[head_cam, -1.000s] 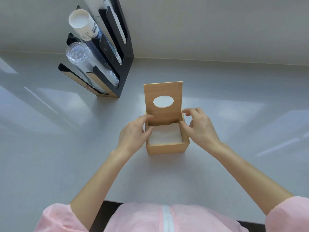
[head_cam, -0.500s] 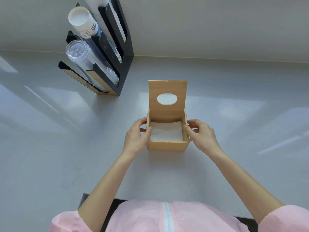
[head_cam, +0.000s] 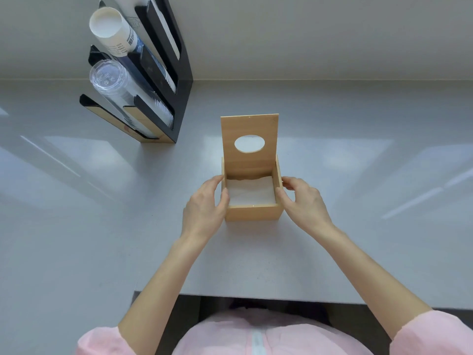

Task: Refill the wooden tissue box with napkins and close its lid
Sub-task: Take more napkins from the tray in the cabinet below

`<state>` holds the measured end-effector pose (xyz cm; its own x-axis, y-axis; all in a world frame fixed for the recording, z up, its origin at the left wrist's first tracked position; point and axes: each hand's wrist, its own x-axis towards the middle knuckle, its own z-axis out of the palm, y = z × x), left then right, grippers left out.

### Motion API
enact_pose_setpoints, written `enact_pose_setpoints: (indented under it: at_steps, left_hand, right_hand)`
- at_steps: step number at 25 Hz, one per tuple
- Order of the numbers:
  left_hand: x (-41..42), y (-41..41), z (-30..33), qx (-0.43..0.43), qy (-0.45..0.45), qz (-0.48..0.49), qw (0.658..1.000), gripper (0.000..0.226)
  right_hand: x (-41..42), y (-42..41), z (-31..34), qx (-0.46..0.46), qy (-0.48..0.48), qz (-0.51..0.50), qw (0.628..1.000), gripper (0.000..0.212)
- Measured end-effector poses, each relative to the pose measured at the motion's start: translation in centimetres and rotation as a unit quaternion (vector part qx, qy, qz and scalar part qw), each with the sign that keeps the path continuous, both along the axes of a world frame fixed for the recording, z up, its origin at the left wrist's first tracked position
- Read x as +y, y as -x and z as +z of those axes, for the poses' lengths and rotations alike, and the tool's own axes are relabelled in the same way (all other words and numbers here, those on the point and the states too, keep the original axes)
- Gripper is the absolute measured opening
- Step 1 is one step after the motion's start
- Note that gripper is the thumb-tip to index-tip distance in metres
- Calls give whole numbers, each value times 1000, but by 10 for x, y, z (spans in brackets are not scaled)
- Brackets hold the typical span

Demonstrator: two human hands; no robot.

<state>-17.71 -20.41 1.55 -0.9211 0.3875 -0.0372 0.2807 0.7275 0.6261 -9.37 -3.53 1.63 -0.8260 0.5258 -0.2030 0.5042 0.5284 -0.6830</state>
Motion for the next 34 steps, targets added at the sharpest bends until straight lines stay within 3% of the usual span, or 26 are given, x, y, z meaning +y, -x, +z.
enact_pose_setpoints:
  at_steps: [9, 15, 20, 34]
  left_hand:
    - [-21, -62, -5, 62, 94, -42, 993, 56]
    - [-37, -126, -4, 32, 188, -45, 981, 66]
    - [-61, -183, -6, 9, 247, -61, 967, 73]
    - [-121, -259, -3, 66, 220, -51, 972, 75]
  right_hand:
    - [-23, -58, 4, 13, -95, 95, 991, 54]
    - [-51, -119, -1, -104, -158, 175, 966, 67]
    - [-76, -174, 0, -135, -172, 203, 955, 69]
    - [-140, -258, -6, -138, -214, 198, 947, 71]
